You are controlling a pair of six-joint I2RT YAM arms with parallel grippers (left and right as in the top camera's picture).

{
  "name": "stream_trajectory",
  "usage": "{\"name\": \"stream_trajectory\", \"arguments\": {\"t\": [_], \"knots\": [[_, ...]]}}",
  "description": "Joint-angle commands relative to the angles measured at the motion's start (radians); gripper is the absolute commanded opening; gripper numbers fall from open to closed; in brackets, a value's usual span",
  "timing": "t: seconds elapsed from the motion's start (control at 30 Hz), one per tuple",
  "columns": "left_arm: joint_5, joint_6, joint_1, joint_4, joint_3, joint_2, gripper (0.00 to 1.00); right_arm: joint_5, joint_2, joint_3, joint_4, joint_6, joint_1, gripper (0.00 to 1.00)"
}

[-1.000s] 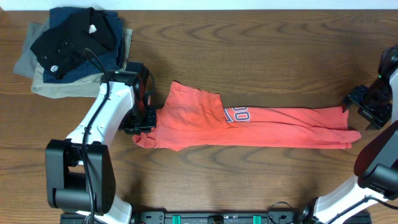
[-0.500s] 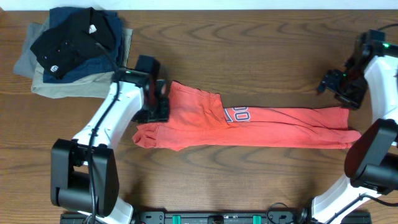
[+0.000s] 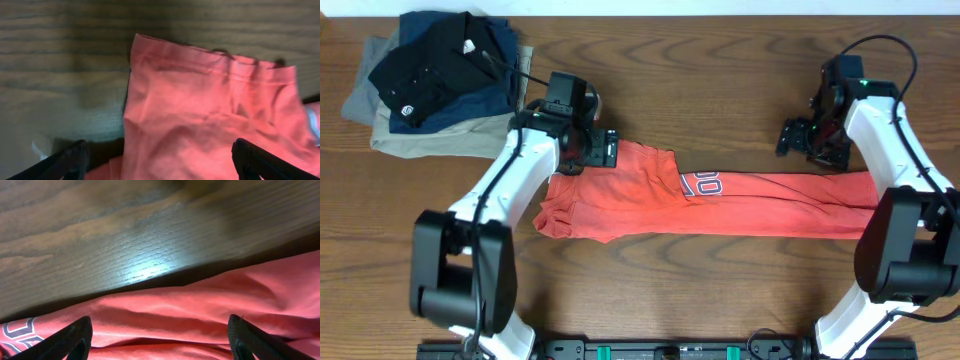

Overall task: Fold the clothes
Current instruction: 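Release the shirt and raise both grippers above the folded strip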

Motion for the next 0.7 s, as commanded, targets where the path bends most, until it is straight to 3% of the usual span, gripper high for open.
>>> {"name": "stream_trajectory", "arguments": {"t": [0.0,0.33,0.67], "knots": [[0.005,0.111,0.002,0.028,0.016,0.063,0.91,0.000,-0.023,-0.020,0.014,-0.003,0.007,0.84],[-0.010,0.177,0.001,0.184,0.015,0.151,0.91,0.000,-0.023,-0.021,0.012,-0.004,0.007,0.84],[-0.017,0.206,0.001,0.225,0.014,0.175,0.82,0.000,-0.023,-0.021,0.011,-0.003,0.007,0.83]]}}
